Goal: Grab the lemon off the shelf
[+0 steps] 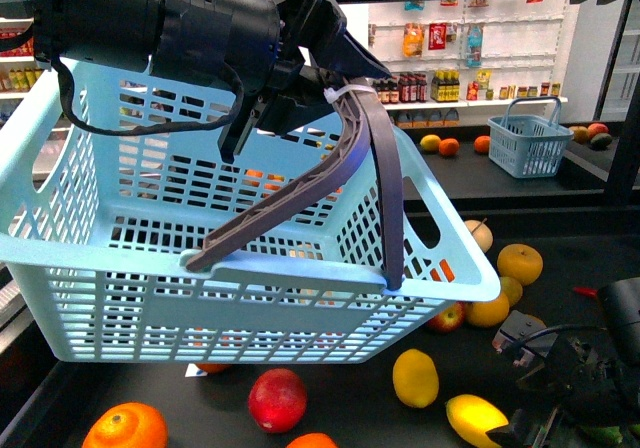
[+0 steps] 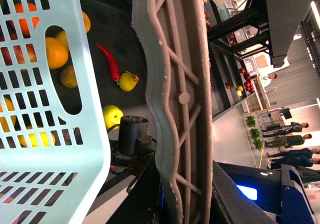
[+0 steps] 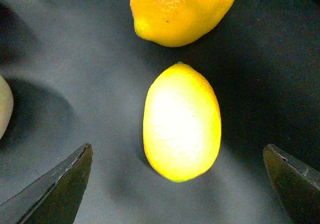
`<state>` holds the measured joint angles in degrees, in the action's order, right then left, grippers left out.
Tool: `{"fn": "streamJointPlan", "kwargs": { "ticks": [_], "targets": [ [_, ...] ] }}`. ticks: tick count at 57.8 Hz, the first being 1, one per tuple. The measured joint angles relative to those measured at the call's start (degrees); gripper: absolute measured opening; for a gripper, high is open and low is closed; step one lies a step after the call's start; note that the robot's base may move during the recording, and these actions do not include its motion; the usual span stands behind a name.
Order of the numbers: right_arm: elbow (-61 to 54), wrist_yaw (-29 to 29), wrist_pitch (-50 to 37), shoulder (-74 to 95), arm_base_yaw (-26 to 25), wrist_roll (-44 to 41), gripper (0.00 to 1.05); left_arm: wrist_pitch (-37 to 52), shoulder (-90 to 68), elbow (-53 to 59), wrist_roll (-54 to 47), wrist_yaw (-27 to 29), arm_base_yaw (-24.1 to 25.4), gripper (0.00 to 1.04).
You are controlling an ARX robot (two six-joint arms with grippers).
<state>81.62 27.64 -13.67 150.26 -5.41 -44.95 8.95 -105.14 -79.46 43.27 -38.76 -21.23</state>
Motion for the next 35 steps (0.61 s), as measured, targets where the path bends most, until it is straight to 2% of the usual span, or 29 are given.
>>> {"fn": "streamJointPlan", "kwargs": {
  "ticks": [35],
  "targets": [
    [10.08,-3.69,1.11,8.17,2.71,0.15,1.02,0.00,0.00,0.00,0.02,-0.02,0.00,0.14]
  ]
}}
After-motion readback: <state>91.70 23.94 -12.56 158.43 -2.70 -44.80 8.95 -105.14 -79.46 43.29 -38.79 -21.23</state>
